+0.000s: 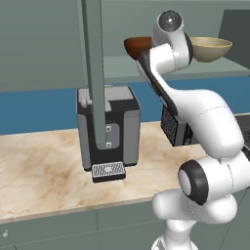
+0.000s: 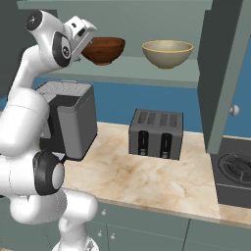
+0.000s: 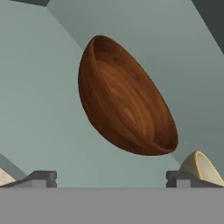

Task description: Move the bowls from the cabinet to the plates on the dining table.

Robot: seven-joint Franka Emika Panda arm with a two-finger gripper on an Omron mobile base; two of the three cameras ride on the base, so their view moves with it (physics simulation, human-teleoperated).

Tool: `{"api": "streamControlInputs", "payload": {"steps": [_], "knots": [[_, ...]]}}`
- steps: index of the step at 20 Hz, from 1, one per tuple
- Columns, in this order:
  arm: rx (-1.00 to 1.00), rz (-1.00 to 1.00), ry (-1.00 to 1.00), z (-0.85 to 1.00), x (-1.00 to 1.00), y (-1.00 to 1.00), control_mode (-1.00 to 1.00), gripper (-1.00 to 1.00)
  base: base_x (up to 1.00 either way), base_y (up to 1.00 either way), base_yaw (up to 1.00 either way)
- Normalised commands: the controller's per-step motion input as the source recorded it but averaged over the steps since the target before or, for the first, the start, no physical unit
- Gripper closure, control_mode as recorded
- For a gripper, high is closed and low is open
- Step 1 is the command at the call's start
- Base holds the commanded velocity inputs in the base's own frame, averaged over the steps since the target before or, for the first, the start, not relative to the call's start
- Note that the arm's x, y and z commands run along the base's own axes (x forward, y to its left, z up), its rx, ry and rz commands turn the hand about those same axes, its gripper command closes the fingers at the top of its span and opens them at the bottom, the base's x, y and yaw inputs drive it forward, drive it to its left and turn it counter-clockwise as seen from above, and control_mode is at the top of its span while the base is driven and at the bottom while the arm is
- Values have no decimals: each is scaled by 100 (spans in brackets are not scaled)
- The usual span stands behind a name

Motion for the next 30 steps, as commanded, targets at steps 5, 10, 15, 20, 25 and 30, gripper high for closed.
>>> {"api": "streamControlInputs", "payload": {"steps": [5, 10, 15, 20, 25, 30], "knots": [[0, 0, 5, 0, 31, 0, -100, -100, 0, 0, 0], [0, 0, 4, 0, 29, 0, -100, -100, 0, 0, 0], [0, 0, 3, -1, 27, 0, -100, -100, 0, 0, 0], [0, 0, 3, -7, 27, 0, -100, -100, 0, 0, 0], [0, 0, 2, -14, 27, 0, -100, -100, 0, 0, 0], [-1, 0, 1, -12, 27, 1, -100, -100, 0, 0, 0]]}}
